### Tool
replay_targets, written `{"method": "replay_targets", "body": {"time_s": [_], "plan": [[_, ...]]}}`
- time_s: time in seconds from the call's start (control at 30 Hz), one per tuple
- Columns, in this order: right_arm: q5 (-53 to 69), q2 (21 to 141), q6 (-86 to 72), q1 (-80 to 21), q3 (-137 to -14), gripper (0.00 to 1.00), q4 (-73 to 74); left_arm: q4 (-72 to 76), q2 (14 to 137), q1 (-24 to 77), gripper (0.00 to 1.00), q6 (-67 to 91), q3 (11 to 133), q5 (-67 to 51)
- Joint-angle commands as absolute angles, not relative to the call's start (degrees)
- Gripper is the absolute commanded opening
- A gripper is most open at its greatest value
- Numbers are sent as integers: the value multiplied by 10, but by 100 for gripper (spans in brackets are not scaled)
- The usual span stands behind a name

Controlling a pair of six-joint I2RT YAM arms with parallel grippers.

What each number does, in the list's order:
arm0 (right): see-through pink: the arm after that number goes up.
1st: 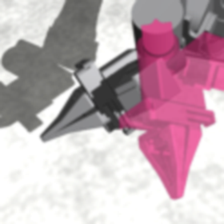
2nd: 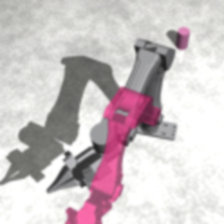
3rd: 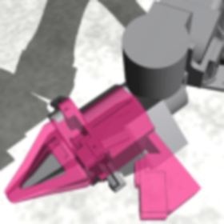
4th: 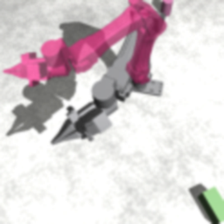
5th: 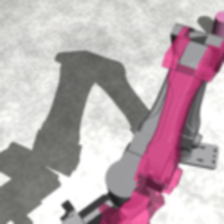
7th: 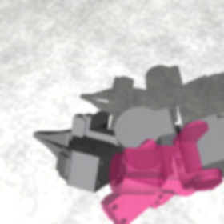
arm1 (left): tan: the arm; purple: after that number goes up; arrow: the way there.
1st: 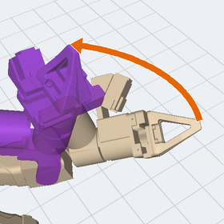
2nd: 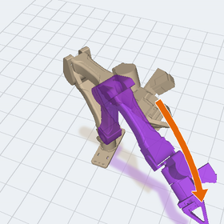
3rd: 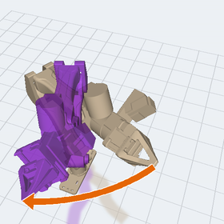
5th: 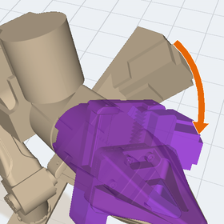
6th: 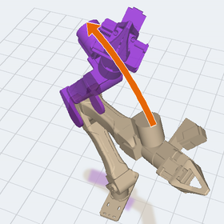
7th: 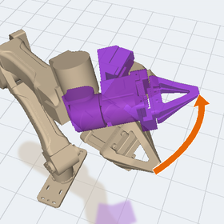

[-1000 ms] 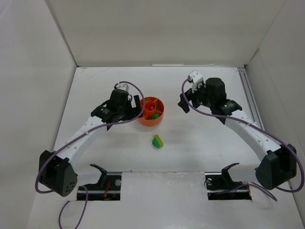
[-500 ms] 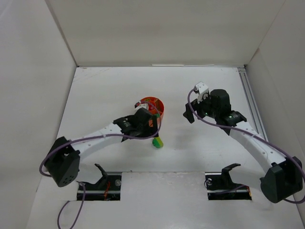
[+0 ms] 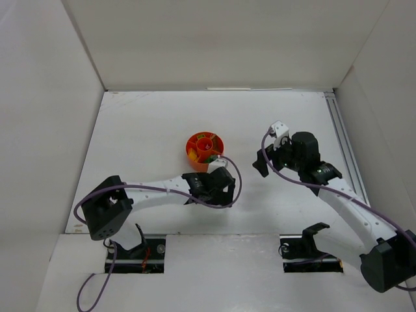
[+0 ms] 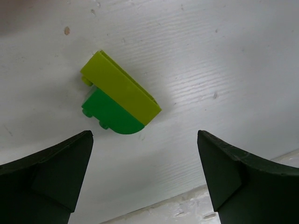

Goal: Sort the legos into containers by color

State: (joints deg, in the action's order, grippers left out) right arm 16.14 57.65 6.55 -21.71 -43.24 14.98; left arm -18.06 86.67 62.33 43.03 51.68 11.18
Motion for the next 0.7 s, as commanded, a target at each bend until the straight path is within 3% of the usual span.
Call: {"method": "replay_targets", "body": {"time_s": [0.0,0.03,0.07,0.1,0.3,0.4,0.67], "plan": [[179,568,63,-215,-425,100,144,-171,837,626,91,405,496,132],[185,568,63,-215,-425,100,144,-176,837,626,84,405,496,138],[185,568,63,-215,-425,100,144,-188,837,626,66,400,496,144],[185,568,63,-215,-425,100,144,-188,844,626,61,394,496,144],[203,579,63,-215,-430,100,144,-194,865,626,57,363,490,179],[208,585,63,-215,-441,100,149,-187,865,626,63,339,478,185],[225,602,69,-215,-457,100,149,-111,875,614,63,265,465,151]]}}
